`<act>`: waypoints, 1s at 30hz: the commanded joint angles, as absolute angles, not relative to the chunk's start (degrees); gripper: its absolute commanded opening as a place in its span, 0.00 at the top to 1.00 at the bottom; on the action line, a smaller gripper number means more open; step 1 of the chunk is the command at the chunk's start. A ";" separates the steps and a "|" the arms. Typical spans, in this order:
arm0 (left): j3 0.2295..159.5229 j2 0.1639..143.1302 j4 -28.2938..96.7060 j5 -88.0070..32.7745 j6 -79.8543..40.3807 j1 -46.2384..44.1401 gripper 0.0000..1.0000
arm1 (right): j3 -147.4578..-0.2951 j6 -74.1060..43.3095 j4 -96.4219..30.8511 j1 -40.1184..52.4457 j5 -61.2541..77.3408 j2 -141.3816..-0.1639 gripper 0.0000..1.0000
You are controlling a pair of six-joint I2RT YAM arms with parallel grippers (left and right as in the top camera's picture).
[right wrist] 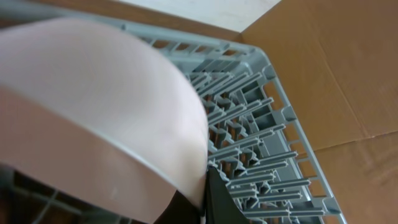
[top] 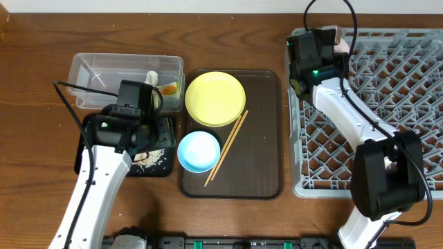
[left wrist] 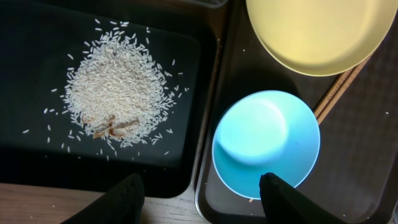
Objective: Sort waste into correct bins and load items into the dishwasher rack
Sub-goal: 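Carry the pink bowl into the dish rack's back row and release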
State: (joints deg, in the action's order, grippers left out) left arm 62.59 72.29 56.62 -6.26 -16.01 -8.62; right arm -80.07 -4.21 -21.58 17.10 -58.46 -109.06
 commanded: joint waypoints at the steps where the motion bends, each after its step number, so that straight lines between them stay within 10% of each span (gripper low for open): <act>1: 62.24 72.66 56.75 -7.09 -15.31 -8.38 0.37 | -79.83 -5.50 -18.65 18.68 -62.74 -109.95 0.99; 30: 62.24 72.66 56.75 -7.09 -15.29 -8.38 0.37 | -79.81 -6.20 -16.84 17.56 -59.96 -112.88 0.99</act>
State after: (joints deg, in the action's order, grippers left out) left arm 62.59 72.29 56.62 -7.11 -16.01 -8.62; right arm -79.99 -4.86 -16.25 17.91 -60.71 -111.11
